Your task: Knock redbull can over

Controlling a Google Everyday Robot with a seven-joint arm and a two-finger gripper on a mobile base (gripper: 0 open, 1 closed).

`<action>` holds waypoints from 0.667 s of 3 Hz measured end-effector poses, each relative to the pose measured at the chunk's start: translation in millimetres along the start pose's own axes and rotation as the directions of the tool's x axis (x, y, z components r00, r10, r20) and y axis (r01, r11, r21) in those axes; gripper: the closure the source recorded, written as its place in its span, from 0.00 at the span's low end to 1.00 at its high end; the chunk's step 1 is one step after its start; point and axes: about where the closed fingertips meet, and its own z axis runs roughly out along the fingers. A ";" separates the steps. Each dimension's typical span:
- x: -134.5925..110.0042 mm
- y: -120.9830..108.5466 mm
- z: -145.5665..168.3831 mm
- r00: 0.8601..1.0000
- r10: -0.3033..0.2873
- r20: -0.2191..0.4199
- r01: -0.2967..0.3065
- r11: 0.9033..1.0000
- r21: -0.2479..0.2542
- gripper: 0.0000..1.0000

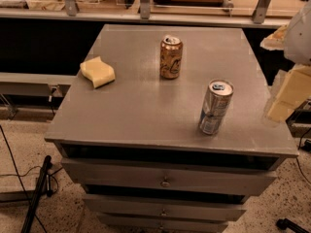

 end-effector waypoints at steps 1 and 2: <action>-0.8 -0.7 13.4 0.986 0.019 0.166 -0.012 0.999 -0.043 0.00; 17.9 -9.1 38.5 0.934 0.049 0.354 -0.019 0.996 -0.087 0.00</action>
Offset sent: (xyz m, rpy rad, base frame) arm 0.0185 -0.0075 -0.0313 0.9847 -0.0067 0.2006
